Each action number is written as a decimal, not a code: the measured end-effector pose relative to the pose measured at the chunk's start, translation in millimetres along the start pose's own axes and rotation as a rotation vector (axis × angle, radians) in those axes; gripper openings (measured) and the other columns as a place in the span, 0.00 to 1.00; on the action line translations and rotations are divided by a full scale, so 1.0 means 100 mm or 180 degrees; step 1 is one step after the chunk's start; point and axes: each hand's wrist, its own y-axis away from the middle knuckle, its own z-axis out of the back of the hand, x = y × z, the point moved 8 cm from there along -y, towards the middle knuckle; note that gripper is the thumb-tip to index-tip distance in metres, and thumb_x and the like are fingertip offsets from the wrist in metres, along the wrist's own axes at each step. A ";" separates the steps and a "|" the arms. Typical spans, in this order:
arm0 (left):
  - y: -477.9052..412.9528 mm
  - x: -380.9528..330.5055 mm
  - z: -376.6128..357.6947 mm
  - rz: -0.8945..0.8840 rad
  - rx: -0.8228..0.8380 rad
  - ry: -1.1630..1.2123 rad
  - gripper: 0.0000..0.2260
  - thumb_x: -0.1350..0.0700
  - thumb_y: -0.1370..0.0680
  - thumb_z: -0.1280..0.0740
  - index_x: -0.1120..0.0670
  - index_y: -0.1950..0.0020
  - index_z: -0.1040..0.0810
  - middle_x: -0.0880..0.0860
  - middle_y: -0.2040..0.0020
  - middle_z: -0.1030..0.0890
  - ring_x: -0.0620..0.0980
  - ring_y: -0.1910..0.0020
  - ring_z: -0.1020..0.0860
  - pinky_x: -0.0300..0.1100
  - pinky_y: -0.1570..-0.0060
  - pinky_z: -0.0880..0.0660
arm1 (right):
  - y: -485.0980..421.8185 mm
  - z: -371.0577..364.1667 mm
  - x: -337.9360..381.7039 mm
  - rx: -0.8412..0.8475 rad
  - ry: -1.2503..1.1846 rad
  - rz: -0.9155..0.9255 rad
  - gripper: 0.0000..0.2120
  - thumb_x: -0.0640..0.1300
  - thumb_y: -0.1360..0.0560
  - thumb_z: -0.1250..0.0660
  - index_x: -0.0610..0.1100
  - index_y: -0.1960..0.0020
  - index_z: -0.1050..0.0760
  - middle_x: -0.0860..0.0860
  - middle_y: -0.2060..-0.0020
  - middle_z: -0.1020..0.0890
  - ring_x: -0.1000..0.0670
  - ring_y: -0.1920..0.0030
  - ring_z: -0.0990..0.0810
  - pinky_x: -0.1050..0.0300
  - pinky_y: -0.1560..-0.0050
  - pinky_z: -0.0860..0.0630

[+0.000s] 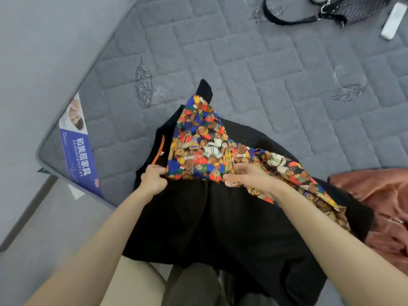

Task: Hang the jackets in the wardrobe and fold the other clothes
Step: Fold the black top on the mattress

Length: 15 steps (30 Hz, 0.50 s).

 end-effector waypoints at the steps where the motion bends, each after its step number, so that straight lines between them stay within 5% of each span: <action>1: 0.04 0.21 -0.15 0.0254 0.0349 -0.0074 0.20 0.71 0.26 0.42 0.57 0.39 0.21 0.58 0.30 0.31 0.59 0.31 0.34 0.50 0.31 0.36 | -0.03 -0.07 -0.09 -0.0016 -0.0127 -0.0222 0.34 0.59 0.29 0.29 0.48 0.28 0.34 0.51 0.35 0.28 0.49 0.36 0.29 0.55 0.40 0.33; 4: 0.10 0.33 -0.20 0.0465 0.0384 0.0106 0.25 0.69 0.26 0.43 0.52 0.32 0.26 0.53 0.24 0.39 0.57 0.26 0.42 0.51 0.27 0.42 | -0.16 -0.15 -0.15 -0.0254 -0.0384 -0.0407 0.37 0.61 0.27 0.33 0.49 0.25 0.41 0.48 0.29 0.33 0.45 0.34 0.30 0.52 0.39 0.35; 6: 0.07 0.16 -0.12 0.0294 0.0144 0.0515 0.25 0.63 0.24 0.37 0.51 0.27 0.33 0.53 0.25 0.37 0.55 0.27 0.39 0.48 0.29 0.39 | -0.25 -0.14 0.00 -0.0493 -0.0652 -0.0197 0.38 0.56 0.26 0.31 0.45 0.24 0.44 0.49 0.30 0.32 0.51 0.41 0.25 0.64 0.48 0.29; 8: 0.03 -0.09 -0.09 0.0042 0.0101 0.1224 0.30 0.57 0.22 0.34 0.51 0.23 0.43 0.52 0.26 0.35 0.52 0.30 0.33 0.41 0.40 0.29 | -0.31 -0.11 0.17 -0.0655 -0.1135 0.0007 0.34 0.50 0.26 0.30 0.45 0.25 0.40 0.50 0.38 0.26 0.56 0.54 0.22 0.69 0.64 0.24; 10: -0.03 -0.34 -0.05 -0.0154 0.0104 0.1638 0.33 0.56 0.22 0.33 0.53 0.22 0.48 0.52 0.32 0.29 0.51 0.35 0.28 0.38 0.50 0.25 | -0.35 -0.09 0.36 -0.0685 -0.1493 0.0227 0.23 0.41 0.24 0.31 0.46 0.31 0.30 0.47 0.41 0.20 0.52 0.55 0.18 0.61 0.64 0.20; 13: -0.06 -0.59 0.04 -0.0426 -0.0105 0.1586 0.24 0.62 0.20 0.38 0.52 0.24 0.39 0.48 0.54 0.25 0.45 0.49 0.24 0.35 0.54 0.26 | -0.27 -0.07 0.64 -0.0771 -0.1355 0.0763 0.17 0.32 0.23 0.37 0.46 0.38 0.23 0.47 0.49 0.16 0.52 0.54 0.16 0.55 0.56 0.18; 15: 0.01 -0.67 0.09 -0.0701 -0.0254 0.1428 0.17 0.65 0.18 0.44 0.52 0.35 0.24 0.43 0.57 0.28 0.40 0.55 0.27 0.26 0.59 0.27 | -0.15 -0.12 0.77 -0.0722 -0.1061 0.1171 0.16 0.31 0.23 0.37 0.45 0.39 0.21 0.50 0.51 0.16 0.54 0.54 0.16 0.57 0.53 0.19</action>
